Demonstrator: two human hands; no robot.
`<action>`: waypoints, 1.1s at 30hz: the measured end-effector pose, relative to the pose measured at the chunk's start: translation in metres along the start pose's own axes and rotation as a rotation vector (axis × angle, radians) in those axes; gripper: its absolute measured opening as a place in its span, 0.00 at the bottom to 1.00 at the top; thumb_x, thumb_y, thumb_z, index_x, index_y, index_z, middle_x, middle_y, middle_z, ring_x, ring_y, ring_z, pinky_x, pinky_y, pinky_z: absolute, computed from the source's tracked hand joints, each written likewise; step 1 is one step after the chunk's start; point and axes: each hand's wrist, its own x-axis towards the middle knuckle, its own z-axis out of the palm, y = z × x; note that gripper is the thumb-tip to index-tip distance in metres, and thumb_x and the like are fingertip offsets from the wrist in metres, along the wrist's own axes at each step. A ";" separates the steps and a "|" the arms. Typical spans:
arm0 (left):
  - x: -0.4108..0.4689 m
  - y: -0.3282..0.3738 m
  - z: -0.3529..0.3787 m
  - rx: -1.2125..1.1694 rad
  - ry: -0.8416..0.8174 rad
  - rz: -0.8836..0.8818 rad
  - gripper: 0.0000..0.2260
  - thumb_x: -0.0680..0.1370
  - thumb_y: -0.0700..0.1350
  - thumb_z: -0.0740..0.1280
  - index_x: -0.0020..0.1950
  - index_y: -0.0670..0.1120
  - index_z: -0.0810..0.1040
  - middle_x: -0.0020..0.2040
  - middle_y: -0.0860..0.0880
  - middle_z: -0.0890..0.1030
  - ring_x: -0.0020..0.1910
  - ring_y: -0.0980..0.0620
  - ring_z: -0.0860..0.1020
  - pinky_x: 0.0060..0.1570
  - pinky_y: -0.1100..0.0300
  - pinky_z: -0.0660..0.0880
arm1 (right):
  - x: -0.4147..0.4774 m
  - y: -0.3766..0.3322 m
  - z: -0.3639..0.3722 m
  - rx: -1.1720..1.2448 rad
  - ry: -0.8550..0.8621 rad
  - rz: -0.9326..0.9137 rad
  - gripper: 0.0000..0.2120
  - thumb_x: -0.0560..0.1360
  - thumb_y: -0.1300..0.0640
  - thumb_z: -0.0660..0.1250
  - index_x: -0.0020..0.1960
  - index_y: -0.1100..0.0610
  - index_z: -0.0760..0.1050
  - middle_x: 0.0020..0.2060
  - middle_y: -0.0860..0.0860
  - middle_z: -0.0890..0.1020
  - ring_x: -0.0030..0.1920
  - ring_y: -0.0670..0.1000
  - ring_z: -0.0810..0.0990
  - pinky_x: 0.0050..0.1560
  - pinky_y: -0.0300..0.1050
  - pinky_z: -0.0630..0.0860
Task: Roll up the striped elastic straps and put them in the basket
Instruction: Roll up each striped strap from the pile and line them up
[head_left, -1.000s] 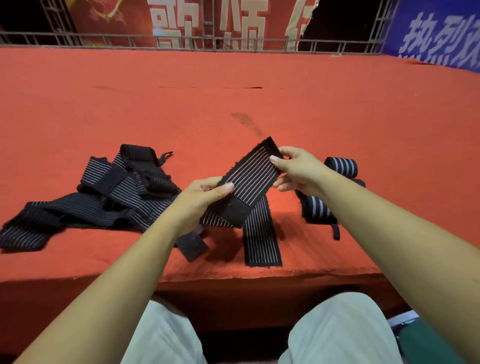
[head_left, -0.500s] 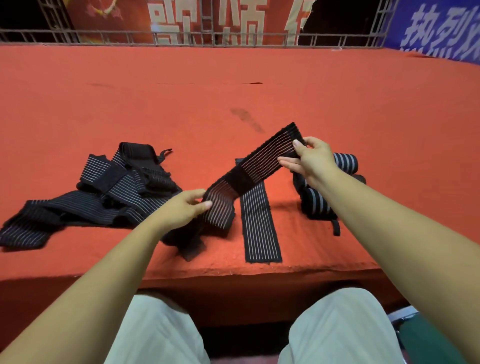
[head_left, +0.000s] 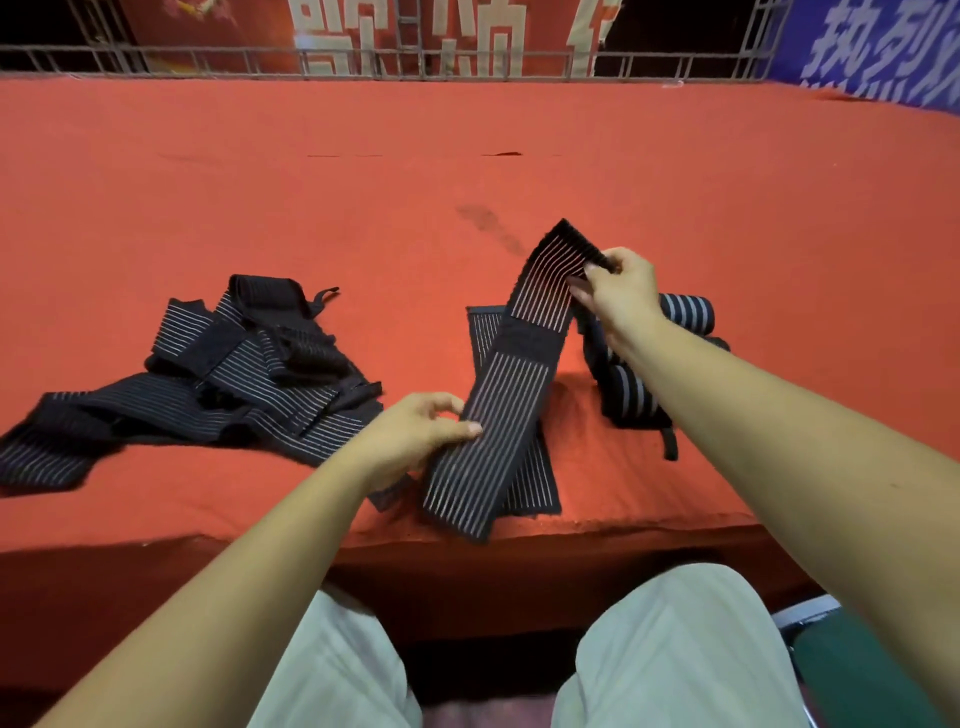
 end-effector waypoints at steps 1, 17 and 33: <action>-0.002 -0.005 0.003 0.009 -0.052 -0.015 0.03 0.79 0.40 0.69 0.47 0.45 0.77 0.40 0.48 0.83 0.37 0.53 0.81 0.32 0.62 0.74 | 0.004 0.000 0.001 -0.024 0.008 -0.030 0.13 0.81 0.69 0.59 0.41 0.55 0.72 0.40 0.52 0.79 0.47 0.54 0.83 0.51 0.45 0.82; 0.021 -0.034 0.035 0.410 0.103 0.028 0.14 0.77 0.45 0.74 0.38 0.45 0.70 0.32 0.44 0.82 0.27 0.49 0.80 0.25 0.62 0.72 | 0.019 -0.010 0.043 -0.172 -0.076 -0.234 0.13 0.75 0.66 0.61 0.41 0.49 0.77 0.42 0.51 0.83 0.45 0.54 0.82 0.50 0.54 0.79; 0.069 -0.056 -0.004 1.167 -0.076 0.446 0.53 0.62 0.80 0.59 0.81 0.57 0.50 0.83 0.49 0.43 0.81 0.49 0.38 0.79 0.49 0.39 | 0.063 0.033 0.058 -0.249 -0.082 -0.125 0.13 0.79 0.68 0.60 0.43 0.52 0.76 0.43 0.55 0.82 0.37 0.51 0.83 0.36 0.40 0.79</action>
